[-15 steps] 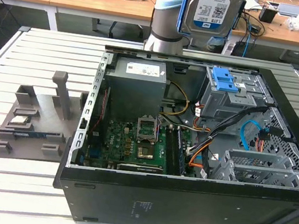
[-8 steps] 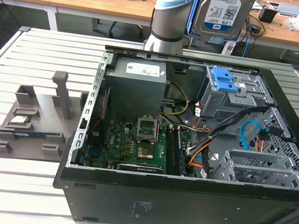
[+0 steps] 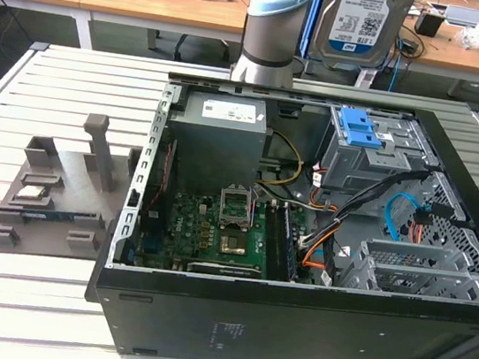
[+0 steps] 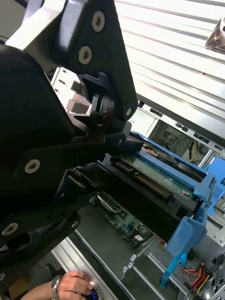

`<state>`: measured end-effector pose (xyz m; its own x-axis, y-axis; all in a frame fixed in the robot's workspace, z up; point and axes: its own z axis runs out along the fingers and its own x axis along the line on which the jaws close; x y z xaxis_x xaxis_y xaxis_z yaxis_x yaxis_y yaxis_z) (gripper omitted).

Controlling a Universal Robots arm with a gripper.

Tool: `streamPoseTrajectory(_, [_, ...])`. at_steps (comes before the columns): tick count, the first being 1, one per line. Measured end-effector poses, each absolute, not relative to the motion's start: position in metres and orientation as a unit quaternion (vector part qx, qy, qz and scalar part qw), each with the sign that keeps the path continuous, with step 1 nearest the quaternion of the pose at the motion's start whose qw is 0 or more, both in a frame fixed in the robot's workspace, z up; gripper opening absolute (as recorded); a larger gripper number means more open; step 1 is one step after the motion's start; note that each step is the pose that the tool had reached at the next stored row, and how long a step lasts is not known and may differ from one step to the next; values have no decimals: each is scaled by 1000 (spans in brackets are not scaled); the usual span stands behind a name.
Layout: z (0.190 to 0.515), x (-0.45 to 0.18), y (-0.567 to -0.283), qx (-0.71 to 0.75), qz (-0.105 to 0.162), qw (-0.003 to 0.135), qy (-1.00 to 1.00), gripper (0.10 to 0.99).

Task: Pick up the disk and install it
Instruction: 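Pick up the disk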

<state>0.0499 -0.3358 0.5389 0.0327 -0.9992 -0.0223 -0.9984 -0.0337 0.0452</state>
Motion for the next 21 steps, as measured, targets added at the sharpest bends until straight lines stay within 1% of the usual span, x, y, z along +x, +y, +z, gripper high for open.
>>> streamPoseTrajectory(21, [538, 50, -372, 719, -24, 9, -695, 365])
